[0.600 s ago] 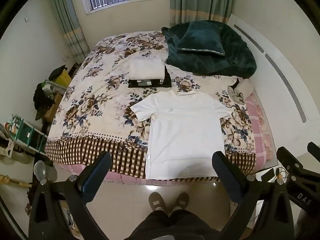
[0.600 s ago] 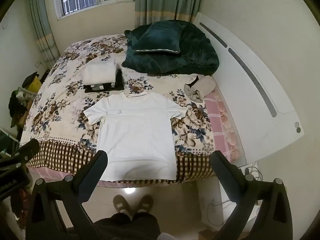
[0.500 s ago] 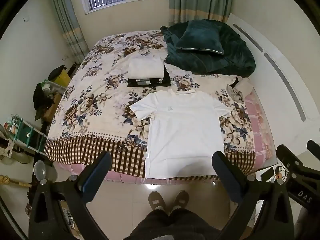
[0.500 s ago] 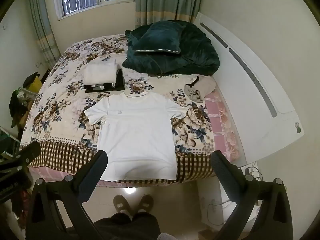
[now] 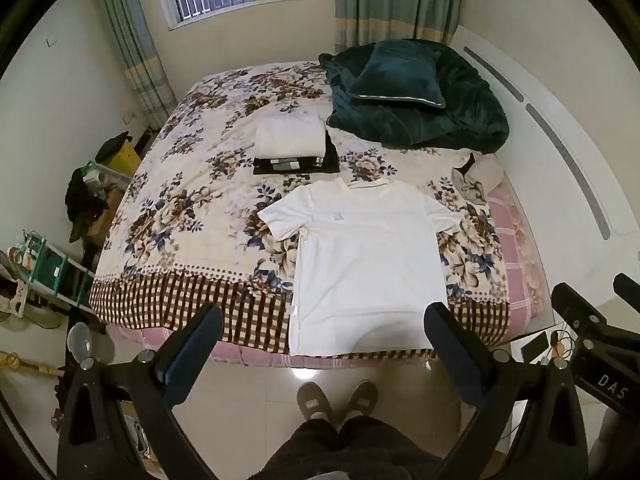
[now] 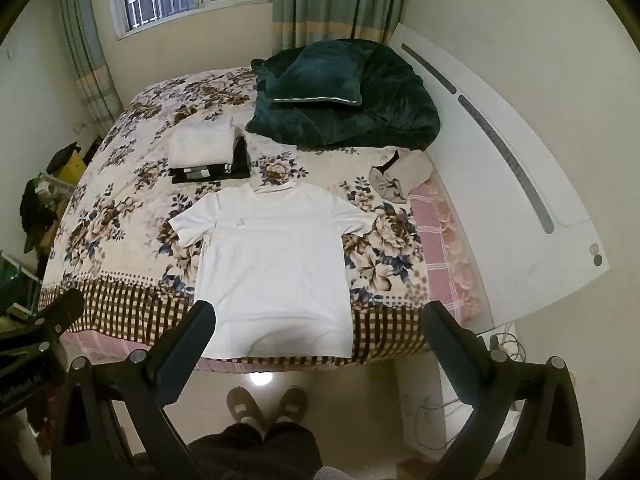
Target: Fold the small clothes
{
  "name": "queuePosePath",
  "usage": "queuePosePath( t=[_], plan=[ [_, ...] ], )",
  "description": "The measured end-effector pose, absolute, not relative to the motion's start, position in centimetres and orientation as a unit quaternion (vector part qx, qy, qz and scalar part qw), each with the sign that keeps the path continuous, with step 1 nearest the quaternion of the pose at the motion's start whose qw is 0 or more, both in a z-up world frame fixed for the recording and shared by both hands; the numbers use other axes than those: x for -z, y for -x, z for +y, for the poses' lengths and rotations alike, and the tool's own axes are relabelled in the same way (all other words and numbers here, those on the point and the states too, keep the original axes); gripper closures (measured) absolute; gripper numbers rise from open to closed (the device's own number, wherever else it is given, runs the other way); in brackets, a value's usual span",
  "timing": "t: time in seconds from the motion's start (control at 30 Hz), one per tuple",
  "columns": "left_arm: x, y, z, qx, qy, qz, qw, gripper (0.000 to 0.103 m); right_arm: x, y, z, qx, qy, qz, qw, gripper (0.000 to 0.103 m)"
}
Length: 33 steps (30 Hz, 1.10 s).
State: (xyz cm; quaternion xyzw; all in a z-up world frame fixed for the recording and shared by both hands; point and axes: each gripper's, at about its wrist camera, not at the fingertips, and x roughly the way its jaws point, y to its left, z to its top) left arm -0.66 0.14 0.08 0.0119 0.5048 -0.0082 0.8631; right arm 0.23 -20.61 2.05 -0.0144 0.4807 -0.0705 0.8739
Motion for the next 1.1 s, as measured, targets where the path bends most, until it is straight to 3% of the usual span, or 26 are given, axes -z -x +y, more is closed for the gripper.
queuePosePath(
  t=[1.1],
  plan=[
    [-1.5, -0.1, -0.5, -0.002, -0.015, 0.489, 0.872, 0.000, -3.6, -1.2, -20.4, 0.064, 0.027, 0.476, 0.877, 0.000]
  ],
)
